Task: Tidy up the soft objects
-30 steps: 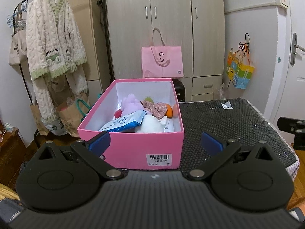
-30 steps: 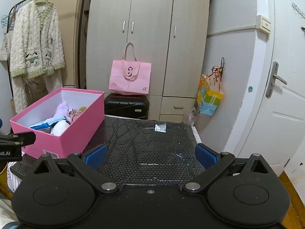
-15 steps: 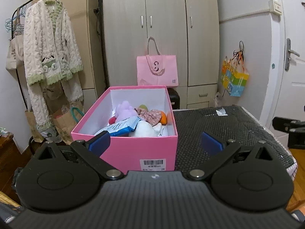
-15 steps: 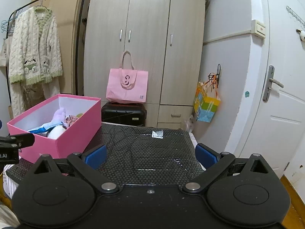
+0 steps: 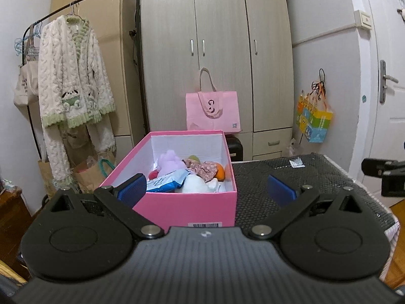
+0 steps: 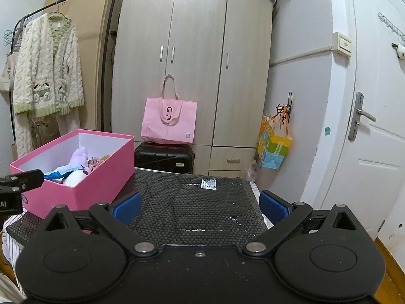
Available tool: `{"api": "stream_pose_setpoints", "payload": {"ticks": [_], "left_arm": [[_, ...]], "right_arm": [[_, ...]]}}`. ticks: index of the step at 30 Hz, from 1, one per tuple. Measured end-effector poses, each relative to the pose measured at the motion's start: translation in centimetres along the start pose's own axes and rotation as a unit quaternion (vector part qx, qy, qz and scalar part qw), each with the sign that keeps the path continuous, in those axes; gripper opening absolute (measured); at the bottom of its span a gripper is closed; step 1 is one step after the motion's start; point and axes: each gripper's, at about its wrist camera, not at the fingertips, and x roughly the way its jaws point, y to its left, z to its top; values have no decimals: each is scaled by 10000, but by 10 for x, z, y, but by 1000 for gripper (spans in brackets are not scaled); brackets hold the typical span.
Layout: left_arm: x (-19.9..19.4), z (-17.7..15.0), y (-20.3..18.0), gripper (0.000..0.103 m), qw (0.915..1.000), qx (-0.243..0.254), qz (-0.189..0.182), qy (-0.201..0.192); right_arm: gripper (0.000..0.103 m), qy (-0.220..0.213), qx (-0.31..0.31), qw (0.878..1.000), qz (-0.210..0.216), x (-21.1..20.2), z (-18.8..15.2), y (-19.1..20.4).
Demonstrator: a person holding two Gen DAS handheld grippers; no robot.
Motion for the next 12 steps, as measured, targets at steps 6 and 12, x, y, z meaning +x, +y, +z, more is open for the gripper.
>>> {"api": "stream_pose_setpoints", "payload": {"ticks": [6, 12], "left_arm": [[2, -2, 1, 103, 10000, -12, 71, 17], [3, -3, 4, 103, 9999, -68, 131, 55]], "right_arm": [[101, 140, 55, 9999, -41, 9, -2, -1], [101, 213, 137, 9997, -21, 15, -4, -4]]}}
